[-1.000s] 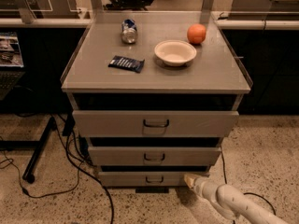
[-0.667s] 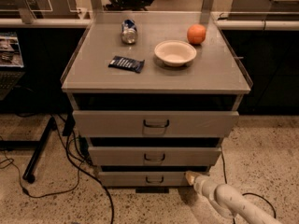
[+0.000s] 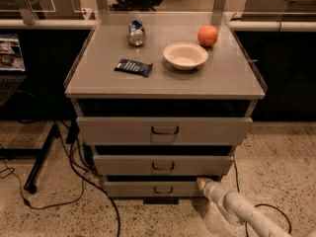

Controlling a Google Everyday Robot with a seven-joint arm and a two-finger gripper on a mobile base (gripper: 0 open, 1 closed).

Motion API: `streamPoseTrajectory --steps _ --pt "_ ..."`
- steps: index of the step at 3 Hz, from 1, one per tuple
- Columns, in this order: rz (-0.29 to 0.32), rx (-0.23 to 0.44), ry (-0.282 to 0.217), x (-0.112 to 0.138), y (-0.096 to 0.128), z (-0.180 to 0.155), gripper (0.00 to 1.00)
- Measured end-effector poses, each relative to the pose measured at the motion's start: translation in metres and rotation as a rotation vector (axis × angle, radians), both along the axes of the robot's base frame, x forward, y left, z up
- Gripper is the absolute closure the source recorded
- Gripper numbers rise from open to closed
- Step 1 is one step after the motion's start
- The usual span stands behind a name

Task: Open bottom drawer

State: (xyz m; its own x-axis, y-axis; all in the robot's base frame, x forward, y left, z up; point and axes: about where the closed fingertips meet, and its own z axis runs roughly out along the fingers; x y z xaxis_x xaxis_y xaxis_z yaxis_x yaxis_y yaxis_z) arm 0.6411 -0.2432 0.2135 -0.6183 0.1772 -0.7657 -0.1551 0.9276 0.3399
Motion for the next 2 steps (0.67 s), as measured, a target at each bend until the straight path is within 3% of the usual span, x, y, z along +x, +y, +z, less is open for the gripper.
streamPoseTrajectory --steps 1,2 --pt "-0.005 -0.001 -0.001 0.0021 -0.0017 -0.0006 1.00" --pt "0.000 -0.034 0.034 0.0051 0.0022 -0.0102 1.00"
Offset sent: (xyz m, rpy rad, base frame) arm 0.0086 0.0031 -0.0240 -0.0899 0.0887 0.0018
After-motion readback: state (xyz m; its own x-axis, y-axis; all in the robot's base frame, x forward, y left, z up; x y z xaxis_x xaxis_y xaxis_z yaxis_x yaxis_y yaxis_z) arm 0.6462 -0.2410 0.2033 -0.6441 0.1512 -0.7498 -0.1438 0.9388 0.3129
